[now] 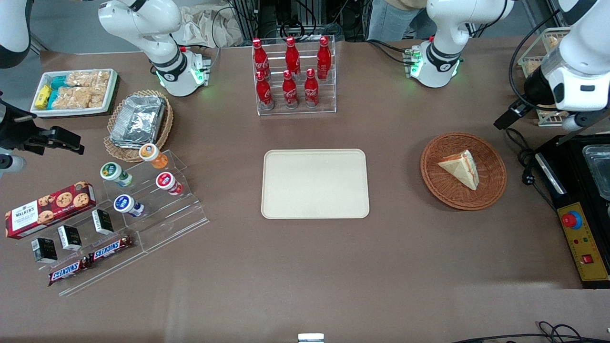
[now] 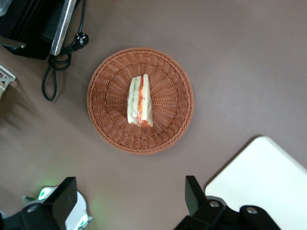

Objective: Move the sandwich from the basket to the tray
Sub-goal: 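Move the left gripper over the wrapped sandwich in the wicker basket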

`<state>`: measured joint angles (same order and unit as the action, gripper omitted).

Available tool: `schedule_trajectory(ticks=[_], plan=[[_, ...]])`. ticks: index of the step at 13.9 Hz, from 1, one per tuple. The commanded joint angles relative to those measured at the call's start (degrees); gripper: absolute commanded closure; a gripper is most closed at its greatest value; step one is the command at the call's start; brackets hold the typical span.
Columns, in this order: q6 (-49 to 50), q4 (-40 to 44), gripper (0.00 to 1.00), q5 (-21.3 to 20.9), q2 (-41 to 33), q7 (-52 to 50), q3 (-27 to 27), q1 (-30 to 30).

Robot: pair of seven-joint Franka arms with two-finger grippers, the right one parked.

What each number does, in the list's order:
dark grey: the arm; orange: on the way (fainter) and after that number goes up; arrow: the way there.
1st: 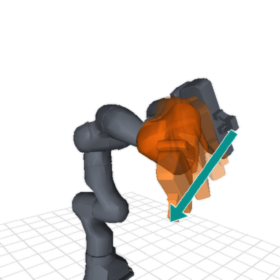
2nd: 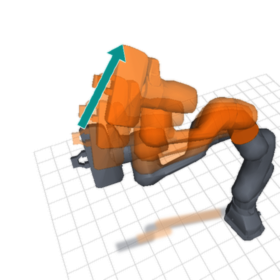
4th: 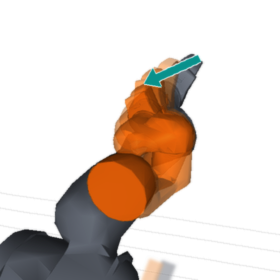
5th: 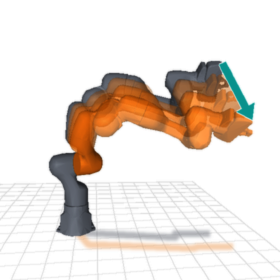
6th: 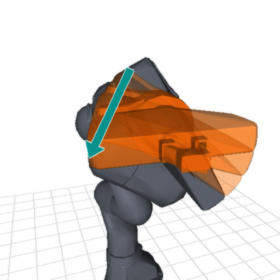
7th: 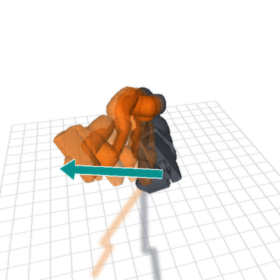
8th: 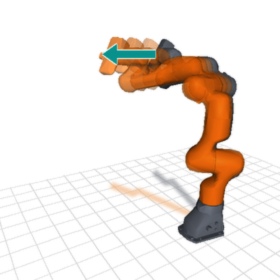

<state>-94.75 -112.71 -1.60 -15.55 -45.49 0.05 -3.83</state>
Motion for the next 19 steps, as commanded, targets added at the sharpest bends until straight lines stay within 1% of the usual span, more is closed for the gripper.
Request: schedule_trajectory(ticks=[1, 5, 7, 10, 11, 13, 16, 19], plan=[[-6.7, -12.4, 0.00, -0.6, -10.4, -2.5, -0.1, 2.2], [-7.2, -13.8, 0.00, -1.0, -10.7, -6.1, -0.1, 2.3], [-8.6, -15.9, 0.00, -1.5, -9.9, -6.6, 0.2, 2.3], [-16.1, -22.3, 0.00, -1.7, -9.1, -6.8, 0.0, 2.5], [-18.6, -23.9, 0.00, -1.7, -8.3, -7.1, 0.0, 3.4], [-23.1, -26.0, 0.00, -1.6, -5.5, -7.3, 0.0, 3.7], [-28.9, -26.4, 0.00, -1.7, 1.6, -10.9, 0.3, 3.4], [-36.2, -28.9, 0.00, -1.7, 6.4, -11.3, 0.3, 3.3]])
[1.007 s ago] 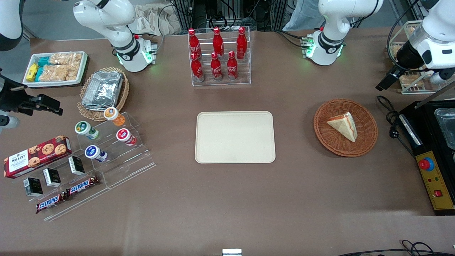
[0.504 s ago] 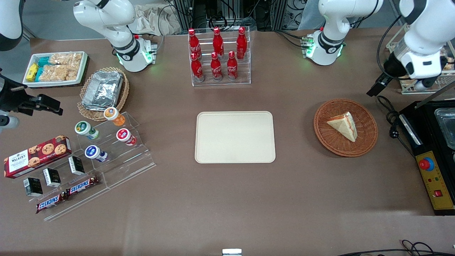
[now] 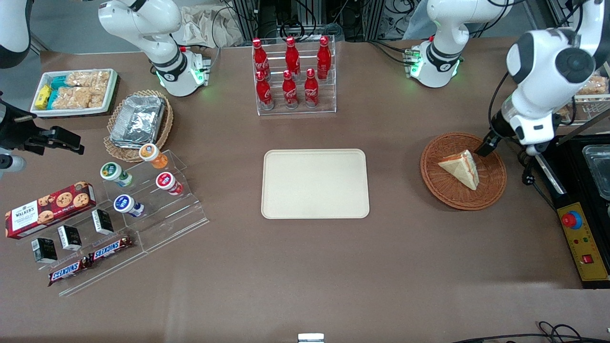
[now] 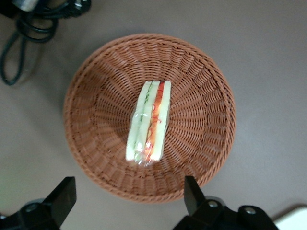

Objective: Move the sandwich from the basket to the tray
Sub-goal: 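Lower the open left gripper and close it on the sandwich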

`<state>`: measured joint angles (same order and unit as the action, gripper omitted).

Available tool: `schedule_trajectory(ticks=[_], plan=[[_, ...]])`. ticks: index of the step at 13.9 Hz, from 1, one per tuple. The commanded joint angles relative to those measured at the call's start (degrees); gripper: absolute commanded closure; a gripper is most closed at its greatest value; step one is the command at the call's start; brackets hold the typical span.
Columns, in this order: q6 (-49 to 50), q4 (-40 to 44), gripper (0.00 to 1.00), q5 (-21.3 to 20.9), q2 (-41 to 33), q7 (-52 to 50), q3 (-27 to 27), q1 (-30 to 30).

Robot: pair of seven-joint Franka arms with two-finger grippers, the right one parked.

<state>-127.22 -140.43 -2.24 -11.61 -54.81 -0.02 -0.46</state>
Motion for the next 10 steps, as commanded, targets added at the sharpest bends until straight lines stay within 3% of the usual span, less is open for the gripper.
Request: schedule_trajectory(ticks=[1, 10], plan=[[-4.9, -1.3, 0.00, -1.1, 3.8, -2.1, 0.4, -0.2], [-15.6, -5.6, 0.00, -1.2, 9.1, -4.6, 0.4, -0.2]])
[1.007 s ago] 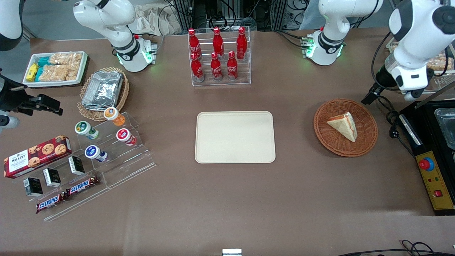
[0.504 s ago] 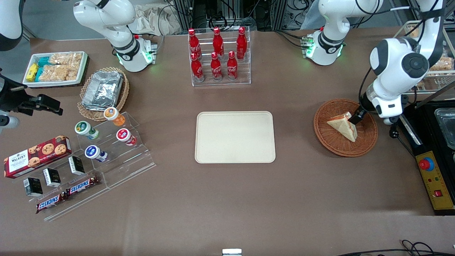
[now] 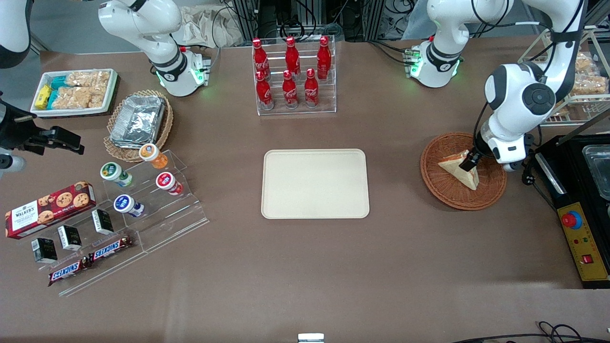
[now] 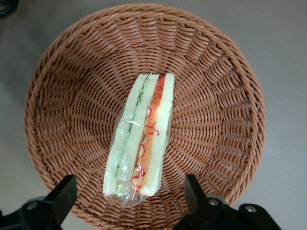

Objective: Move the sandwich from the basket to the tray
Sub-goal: 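Lower the open left gripper and close it on the sandwich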

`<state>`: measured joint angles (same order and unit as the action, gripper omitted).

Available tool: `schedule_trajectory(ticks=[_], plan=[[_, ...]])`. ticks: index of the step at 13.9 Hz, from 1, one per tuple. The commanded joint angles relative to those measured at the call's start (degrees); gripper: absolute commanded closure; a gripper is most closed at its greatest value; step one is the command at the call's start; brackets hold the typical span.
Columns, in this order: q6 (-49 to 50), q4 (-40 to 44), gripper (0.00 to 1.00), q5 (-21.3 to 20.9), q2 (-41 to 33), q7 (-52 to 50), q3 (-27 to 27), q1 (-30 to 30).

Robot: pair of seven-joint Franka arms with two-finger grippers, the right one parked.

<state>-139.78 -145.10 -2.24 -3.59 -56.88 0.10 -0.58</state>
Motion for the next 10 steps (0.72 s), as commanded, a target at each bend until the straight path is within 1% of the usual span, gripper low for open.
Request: schedule_trajectory(ticks=[1, 7, 10], plan=[[-4.3, -1.1, 0.00, -1.1, 1.9, -2.5, 0.2, -0.2], [-9.6, -1.1, 0.00, -1.2, 8.2, -2.9, 0.2, -1.5], [-10.9, -1.1, 0.00, -1.2, 9.4, -2.9, 0.2, -1.5]])
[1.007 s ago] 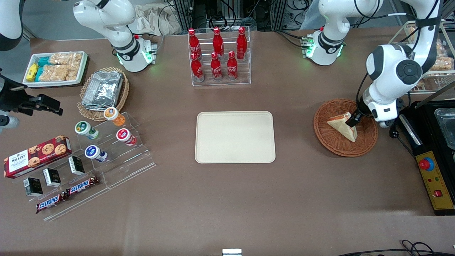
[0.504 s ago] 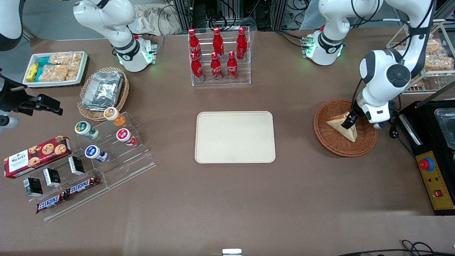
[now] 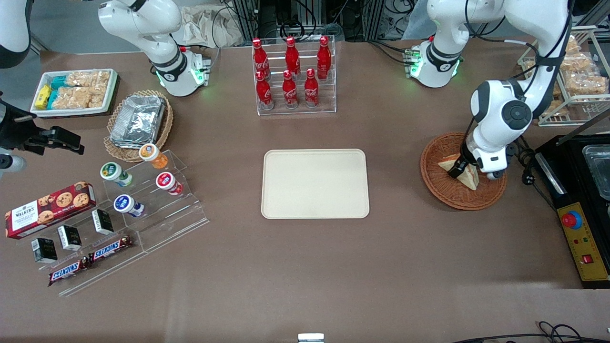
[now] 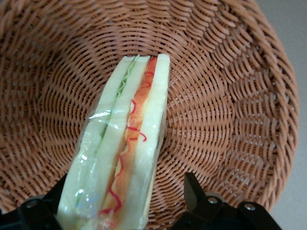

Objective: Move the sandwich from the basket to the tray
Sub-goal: 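Lower the open left gripper and close it on the sandwich, then lift the sandwich with the left gripper and carry it over the tray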

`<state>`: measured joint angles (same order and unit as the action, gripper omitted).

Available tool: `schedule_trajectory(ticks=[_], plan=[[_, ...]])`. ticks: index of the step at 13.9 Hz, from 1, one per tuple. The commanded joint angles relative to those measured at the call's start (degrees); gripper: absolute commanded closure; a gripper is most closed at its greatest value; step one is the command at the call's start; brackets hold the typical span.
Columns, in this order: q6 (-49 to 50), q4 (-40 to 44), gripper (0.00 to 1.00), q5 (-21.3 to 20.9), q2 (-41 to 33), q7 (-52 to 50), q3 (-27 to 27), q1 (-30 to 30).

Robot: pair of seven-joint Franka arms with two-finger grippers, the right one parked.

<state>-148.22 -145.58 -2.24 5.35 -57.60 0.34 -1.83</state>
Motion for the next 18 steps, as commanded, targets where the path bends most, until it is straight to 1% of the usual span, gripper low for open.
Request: schedule_trajectory(ticks=[1, 2, 5, 6, 7, 8, 9, 10, 11, 13, 15, 16, 17, 18], plan=[[-2.4, -0.5, 0.00, -1.2, 0.5, -2.1, -0.1, -0.3], [-2.4, -0.5, 0.02, -1.3, 0.5, -2.1, -0.2, -0.3], [-2.4, -0.5, 0.28, -1.3, 0.4, -2.3, -0.2, -0.2], [-2.4, -0.5, 0.41, -1.2, 0.4, -2.3, -0.3, 0.2], [-2.4, -0.4, 0.69, -1.2, 0.2, -2.3, -0.4, 0.3], [-2.3, -0.4, 0.89, -1.2, -0.1, -2.1, -0.5, 0.4], [-2.3, -0.2, 0.96, -1.2, -0.3, -2.2, -0.5, 0.6], [-2.0, -0.1, 1.00, -1.2, -1.6, -2.7, -0.4, 0.6], [-0.7, -0.1, 1.00, -1.2, -4.3, -3.1, -0.3, 0.3], [10.1, 1.9, 1.00, -1.1, -11.0, -3.4, 1.6, -0.9], [18.4, 6.1, 1.00, -0.3, -15.2, -3.3, 3.7, -1.0], [23.2, 10.3, 1.00, 0.6, -16.1, -3.2, 5.1, -1.4], [29.9, 16.1, 1.00, 2.0, -15.6, -3.0, 7.0, -3.1], [36.0, 22.4, 1.00, 2.6, -13.6, -2.9, 8.0, -4.3]])
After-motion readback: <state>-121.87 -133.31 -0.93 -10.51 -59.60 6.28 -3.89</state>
